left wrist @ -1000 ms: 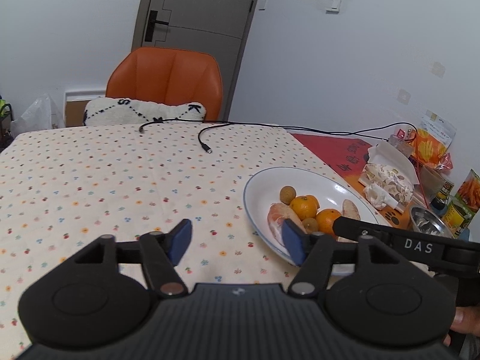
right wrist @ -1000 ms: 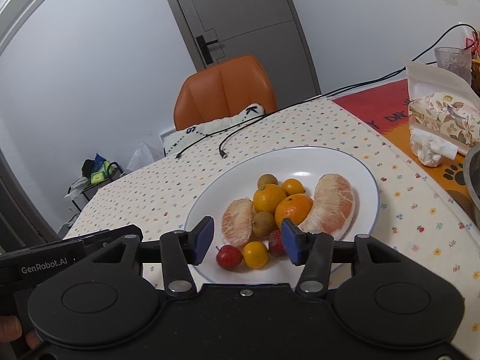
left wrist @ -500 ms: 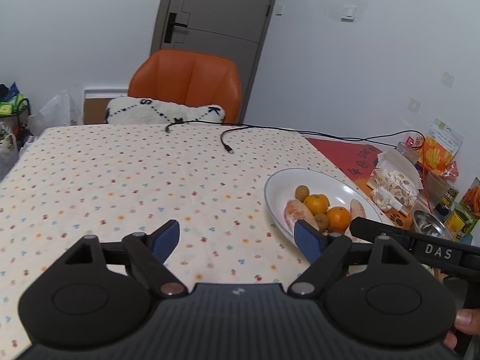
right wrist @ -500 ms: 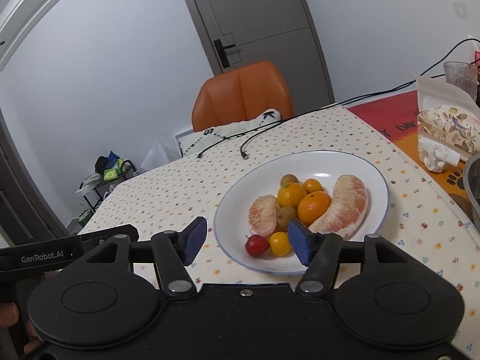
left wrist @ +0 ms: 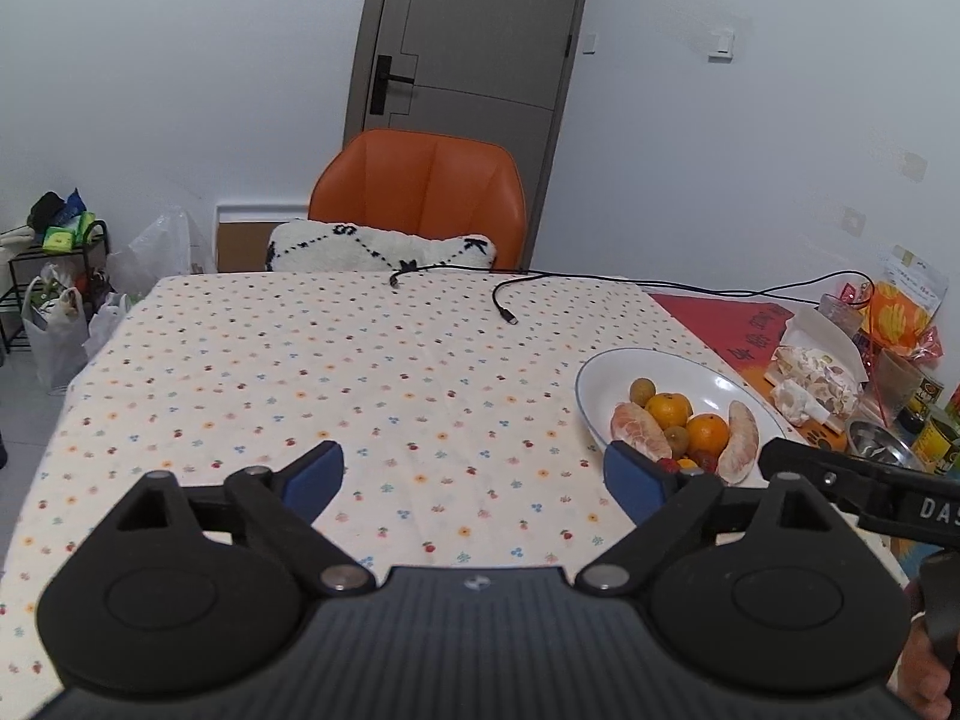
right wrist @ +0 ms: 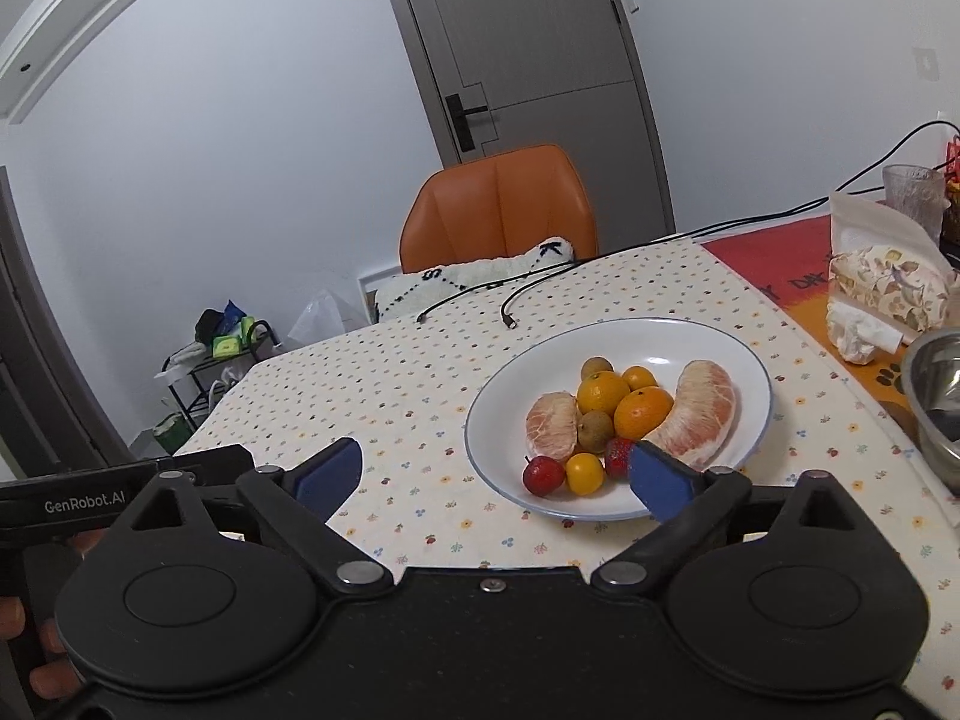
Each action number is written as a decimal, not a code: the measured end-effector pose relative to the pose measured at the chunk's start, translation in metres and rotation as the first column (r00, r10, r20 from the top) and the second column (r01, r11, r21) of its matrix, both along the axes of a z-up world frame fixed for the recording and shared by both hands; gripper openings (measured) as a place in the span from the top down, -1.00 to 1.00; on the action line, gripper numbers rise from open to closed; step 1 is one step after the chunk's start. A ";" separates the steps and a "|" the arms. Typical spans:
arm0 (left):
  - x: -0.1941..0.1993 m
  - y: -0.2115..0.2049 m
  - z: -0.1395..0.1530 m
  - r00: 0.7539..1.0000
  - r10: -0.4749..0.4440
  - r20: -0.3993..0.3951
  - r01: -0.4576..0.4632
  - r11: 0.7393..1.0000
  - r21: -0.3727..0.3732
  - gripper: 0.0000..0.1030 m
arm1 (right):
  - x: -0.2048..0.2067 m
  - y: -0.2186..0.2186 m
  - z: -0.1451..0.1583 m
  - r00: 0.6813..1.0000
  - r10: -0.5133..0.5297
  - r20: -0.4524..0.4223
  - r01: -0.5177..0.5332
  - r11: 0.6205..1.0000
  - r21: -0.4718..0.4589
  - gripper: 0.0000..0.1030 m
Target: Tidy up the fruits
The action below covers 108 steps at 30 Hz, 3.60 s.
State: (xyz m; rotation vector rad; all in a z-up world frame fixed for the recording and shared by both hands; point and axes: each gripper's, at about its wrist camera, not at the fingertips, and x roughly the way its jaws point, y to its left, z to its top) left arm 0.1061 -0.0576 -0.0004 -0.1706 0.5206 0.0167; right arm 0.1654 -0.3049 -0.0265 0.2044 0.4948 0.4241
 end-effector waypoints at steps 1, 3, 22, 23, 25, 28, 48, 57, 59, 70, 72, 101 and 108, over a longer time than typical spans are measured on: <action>-0.002 0.001 0.000 1.000 -0.002 -0.001 0.002 1.000 0.000 -0.85 | -0.002 0.000 0.001 1.000 -0.004 0.005 0.004 1.000 -0.004 -0.96; -0.005 0.002 0.001 1.000 -0.014 -0.003 0.014 1.000 -0.001 -0.95 | -0.007 0.001 0.003 1.000 -0.015 0.014 0.016 1.000 -0.023 -0.99; -0.056 0.016 0.025 1.000 -0.019 -0.001 0.019 1.000 0.016 -1.00 | -0.057 0.004 0.034 0.998 0.036 0.042 -0.034 0.998 -0.047 -1.00; -0.059 0.017 0.026 1.000 -0.017 -0.001 0.017 1.000 0.018 -1.00 | -0.060 0.003 0.036 0.998 0.036 0.047 -0.034 0.998 -0.047 -1.00; -0.065 0.019 0.029 1.000 -0.017 0.001 0.017 1.000 0.018 -1.00 | -0.066 0.002 0.040 0.998 0.037 0.057 -0.034 0.998 -0.046 -1.00; -0.073 0.023 0.032 1.000 -0.013 0.009 0.013 1.000 0.014 -1.00 | -0.073 0.001 0.045 0.997 0.040 0.067 -0.037 0.998 -0.043 -1.00; -0.112 0.028 0.045 0.999 -0.023 0.036 0.021 0.999 0.039 -1.00 | -0.112 -0.010 0.056 0.992 0.071 0.102 -0.066 0.997 -0.051 -1.00; -0.119 0.035 0.043 1.000 0.003 0.029 -0.004 0.999 0.048 -1.00 | -0.116 -0.007 0.052 0.986 0.146 0.083 -0.143 0.989 -0.045 -1.00; -0.120 0.037 0.041 1.000 0.009 0.026 -0.010 0.999 0.046 -1.00 | -0.115 -0.006 0.051 0.986 0.147 0.078 -0.144 0.989 -0.045 -1.00; -0.121 0.043 0.038 1.000 0.018 0.021 -0.019 0.999 0.030 -1.00 | -0.115 -0.005 0.050 0.987 0.138 0.077 -0.135 0.990 -0.041 -1.00; -0.121 0.043 0.038 1.000 0.017 0.021 -0.018 0.999 0.030 -1.00 | -0.116 -0.005 0.051 0.987 0.139 0.078 -0.136 0.990 -0.043 -1.00; -0.122 0.040 0.037 1.000 0.006 0.018 -0.007 0.999 0.038 -1.00 | -0.116 -0.005 0.052 0.988 0.130 0.081 -0.126 0.991 -0.050 -1.00; -0.121 0.039 0.038 1.000 0.007 0.021 -0.008 0.999 0.034 -1.00 | -0.116 -0.006 0.053 0.989 0.127 0.082 -0.123 0.991 -0.052 -1.00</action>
